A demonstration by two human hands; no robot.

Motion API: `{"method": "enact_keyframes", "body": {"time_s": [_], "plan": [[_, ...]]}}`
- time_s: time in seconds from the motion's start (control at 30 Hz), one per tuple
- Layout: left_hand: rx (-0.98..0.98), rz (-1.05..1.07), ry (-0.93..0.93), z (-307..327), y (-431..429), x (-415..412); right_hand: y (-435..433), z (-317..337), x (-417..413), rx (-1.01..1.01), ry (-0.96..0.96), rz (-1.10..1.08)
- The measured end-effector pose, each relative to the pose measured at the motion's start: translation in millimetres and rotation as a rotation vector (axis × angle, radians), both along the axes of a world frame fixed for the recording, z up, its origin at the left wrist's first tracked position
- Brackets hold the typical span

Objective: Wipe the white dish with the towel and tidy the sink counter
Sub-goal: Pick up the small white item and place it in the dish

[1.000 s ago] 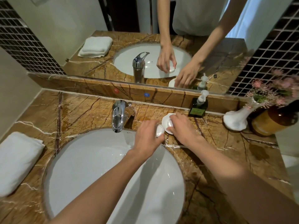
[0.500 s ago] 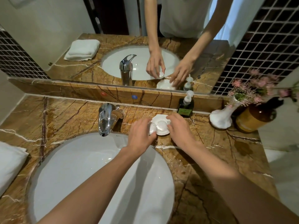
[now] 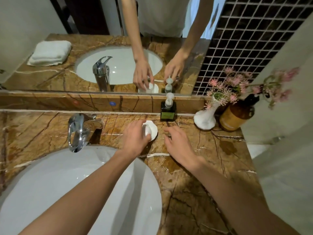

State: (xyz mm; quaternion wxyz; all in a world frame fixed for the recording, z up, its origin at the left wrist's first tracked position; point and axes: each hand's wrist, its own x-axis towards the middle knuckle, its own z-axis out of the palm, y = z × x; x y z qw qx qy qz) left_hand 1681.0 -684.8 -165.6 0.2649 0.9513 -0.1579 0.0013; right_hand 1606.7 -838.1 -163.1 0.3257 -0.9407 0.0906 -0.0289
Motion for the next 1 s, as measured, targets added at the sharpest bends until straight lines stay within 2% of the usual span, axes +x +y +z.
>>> {"method": "enact_keyframes", "body": {"time_s": [0.2, 0.37, 0.6, 1.0], "plan": [[0.022, -0.018, 0.042, -2.6, 1.1, 0.3, 2.0, -6.0, 0.7, -0.032, -0.017, 0.008], [-0.032, -0.068, 0.090, 0.4, 3.0, 0.5, 11.0, -1.0, 10.8, -0.045, -0.026, 0.040], [0.076, -0.037, 0.005, 0.4, 6.8, -0.6, 29.0, 1.5, 25.5, -0.165, -0.007, 0.096], [0.062, -0.064, 0.000, -1.0, 6.4, 1.7, 33.0, 2.5, 28.0, -0.082, 0.076, 0.090]]}}
